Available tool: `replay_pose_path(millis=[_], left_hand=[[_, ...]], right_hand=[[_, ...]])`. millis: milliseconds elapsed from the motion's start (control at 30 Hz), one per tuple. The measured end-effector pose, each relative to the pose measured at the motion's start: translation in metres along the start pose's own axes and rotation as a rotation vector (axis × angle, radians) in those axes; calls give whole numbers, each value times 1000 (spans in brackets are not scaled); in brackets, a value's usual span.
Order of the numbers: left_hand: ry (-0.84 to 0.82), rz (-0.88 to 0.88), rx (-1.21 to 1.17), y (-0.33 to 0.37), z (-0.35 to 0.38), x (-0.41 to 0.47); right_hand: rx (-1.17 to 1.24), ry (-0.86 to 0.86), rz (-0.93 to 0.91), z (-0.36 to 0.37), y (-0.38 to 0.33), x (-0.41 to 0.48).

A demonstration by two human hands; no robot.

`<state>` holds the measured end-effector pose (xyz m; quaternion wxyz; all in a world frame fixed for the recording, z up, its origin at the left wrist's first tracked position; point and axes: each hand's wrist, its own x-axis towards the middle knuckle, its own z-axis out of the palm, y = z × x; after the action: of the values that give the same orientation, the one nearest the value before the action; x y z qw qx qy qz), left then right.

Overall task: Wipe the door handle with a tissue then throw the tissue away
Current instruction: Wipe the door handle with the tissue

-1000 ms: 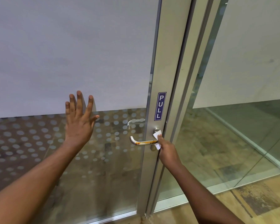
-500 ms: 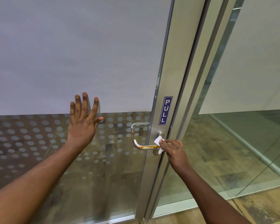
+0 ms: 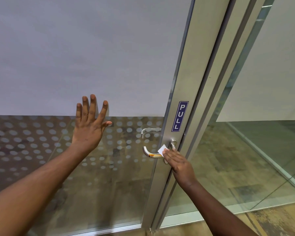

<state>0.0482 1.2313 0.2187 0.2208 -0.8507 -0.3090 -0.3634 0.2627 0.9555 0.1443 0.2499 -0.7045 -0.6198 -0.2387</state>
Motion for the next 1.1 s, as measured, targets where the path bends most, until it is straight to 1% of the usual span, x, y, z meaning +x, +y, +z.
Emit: replay_pose_path(millis=[100,233,367,467,733,933,1100], left_hand=[[8,6,25,-1,1,0],[11,21,37,-3,3,0],[29,35,54,-5,6,1],[54,48,68,-7,10,1],[104,83,92,-12,17,0],[139,100,104,-13,19,0],[144,101,106,-14,20,0]], right_hand=[[-16,-5,-71,6,-1,0],[-33,-67,-169,10,4,2],[-134,-131,-283,9,9,6],[-172,-175,-332,10,13,7],[-134,-290,-394,14,19,11],[-113,-296,-450,24,8,17],[-152,-303,-427,25,-3,20]])
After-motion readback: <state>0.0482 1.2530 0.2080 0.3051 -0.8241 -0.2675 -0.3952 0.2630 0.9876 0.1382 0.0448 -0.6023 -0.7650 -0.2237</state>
